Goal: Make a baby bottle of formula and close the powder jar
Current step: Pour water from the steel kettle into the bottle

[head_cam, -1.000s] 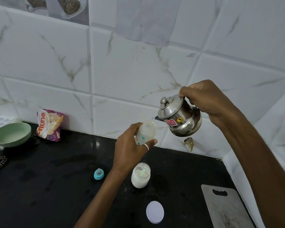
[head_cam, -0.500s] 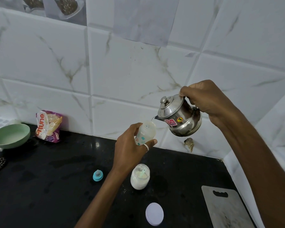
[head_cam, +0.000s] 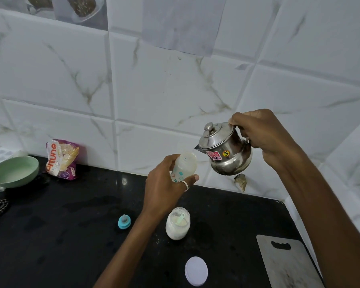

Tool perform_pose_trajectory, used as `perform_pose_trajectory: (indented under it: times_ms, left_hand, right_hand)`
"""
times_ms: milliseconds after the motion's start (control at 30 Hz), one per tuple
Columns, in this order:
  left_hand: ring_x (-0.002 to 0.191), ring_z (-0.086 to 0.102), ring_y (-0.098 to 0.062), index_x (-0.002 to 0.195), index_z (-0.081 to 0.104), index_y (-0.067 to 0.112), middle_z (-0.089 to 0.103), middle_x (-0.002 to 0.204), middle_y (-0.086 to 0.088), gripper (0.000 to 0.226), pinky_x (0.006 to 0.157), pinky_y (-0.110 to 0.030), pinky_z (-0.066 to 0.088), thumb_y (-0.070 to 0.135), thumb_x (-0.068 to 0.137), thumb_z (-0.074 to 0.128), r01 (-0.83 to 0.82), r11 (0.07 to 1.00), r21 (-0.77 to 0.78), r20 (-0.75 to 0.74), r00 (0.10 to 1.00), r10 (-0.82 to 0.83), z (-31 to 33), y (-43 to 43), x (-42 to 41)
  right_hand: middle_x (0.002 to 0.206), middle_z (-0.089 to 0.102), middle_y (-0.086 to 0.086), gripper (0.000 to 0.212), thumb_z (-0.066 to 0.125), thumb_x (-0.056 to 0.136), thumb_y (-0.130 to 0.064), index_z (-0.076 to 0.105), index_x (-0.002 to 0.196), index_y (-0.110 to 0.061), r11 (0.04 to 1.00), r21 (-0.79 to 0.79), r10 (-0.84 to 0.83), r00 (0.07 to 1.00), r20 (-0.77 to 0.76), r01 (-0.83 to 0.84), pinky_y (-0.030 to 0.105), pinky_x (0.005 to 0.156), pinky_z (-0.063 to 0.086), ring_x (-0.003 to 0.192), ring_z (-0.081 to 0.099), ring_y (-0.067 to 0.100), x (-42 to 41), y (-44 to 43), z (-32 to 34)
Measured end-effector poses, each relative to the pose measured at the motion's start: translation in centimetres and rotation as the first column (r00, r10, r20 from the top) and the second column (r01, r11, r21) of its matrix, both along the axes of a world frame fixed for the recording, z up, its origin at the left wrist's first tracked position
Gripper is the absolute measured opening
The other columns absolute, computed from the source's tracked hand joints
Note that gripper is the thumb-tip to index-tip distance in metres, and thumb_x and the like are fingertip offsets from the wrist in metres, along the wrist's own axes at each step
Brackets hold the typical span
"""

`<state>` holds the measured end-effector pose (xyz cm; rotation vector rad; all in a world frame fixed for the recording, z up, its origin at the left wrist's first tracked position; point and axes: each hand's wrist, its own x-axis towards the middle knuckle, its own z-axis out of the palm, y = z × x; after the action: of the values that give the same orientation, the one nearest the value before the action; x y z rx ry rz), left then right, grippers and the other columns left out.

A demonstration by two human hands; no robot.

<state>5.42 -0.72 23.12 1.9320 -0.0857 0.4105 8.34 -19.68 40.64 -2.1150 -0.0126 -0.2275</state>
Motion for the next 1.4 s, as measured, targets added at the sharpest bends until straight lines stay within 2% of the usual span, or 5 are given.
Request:
perform_pose_trajectory:
  times_ms: [367,633,833,1033,1400]
  left_hand:
    - [0.112,0.058,-0.004,0.138,0.057,0.023,0.063,0.120,0.017,0.072,0.083,-0.010,0.044,0.047,0.076,0.087,0.009,1.000,-0.006,-0.009,1.000,-0.009,0.2,-0.7,0.4]
    - [0.108,0.064,-0.005,0.131,0.059,0.030,0.062,0.109,0.027,0.065,0.087,-0.019,0.054,0.046,0.075,0.088,0.035,0.999,-0.017,-0.025,0.999,-0.035,-0.6,-1.2,-0.1]
    - [0.104,0.064,0.009,0.120,0.056,0.038,0.065,0.105,0.029,0.058,0.079,0.000,0.046,0.038,0.074,0.092,0.040,0.999,-0.036,-0.076,0.996,-0.042,-2.1,-2.2,-1.0]
    - [0.104,0.064,0.008,0.131,0.063,0.021,0.071,0.115,0.014,0.065,0.080,0.001,0.044,0.032,0.074,0.092,0.049,0.998,-0.044,-0.122,0.991,-0.054,-4.1,-3.5,-1.7]
    - [0.104,0.071,0.004,0.126,0.065,0.029,0.075,0.111,0.022,0.061,0.086,-0.012,0.055,0.026,0.073,0.094,-0.026,0.998,-0.061,-0.251,0.968,0.010,-8.4,-4.4,-3.7]
  right_hand:
    - [0.053,0.032,-0.006,0.020,0.063,0.086,-0.020,0.058,0.069,-0.013,0.940,0.319,-0.116,0.993,-0.031,0.120,0.027,0.051,0.024,0.052,0.029,0.010,-0.4,-1.6,-3.8]
    - [0.052,0.032,-0.008,0.046,0.066,0.085,-0.024,0.047,0.043,-0.025,0.671,0.715,-0.171,0.980,-0.106,0.194,0.021,0.041,0.019,0.047,0.026,0.007,-0.7,-3.7,-9.4]
    - [0.055,0.043,-0.007,0.036,0.061,0.093,-0.017,0.051,0.059,-0.022,0.603,0.755,-0.260,0.958,-0.117,0.256,0.016,0.039,0.031,0.047,0.040,0.004,-0.7,-6.0,-14.9]
    - [0.064,0.038,0.000,0.013,0.062,0.081,-0.018,0.055,0.074,-0.009,0.583,0.756,-0.279,0.947,-0.158,0.298,0.024,0.050,0.029,0.057,0.037,0.008,-0.2,-8.5,-20.8]
    - [0.050,0.052,-0.005,0.045,0.053,0.088,0.003,0.061,0.049,-0.019,0.573,0.722,-0.244,0.922,-0.301,0.387,0.026,0.055,0.038,0.052,0.047,0.008,1.0,-10.5,-31.7]
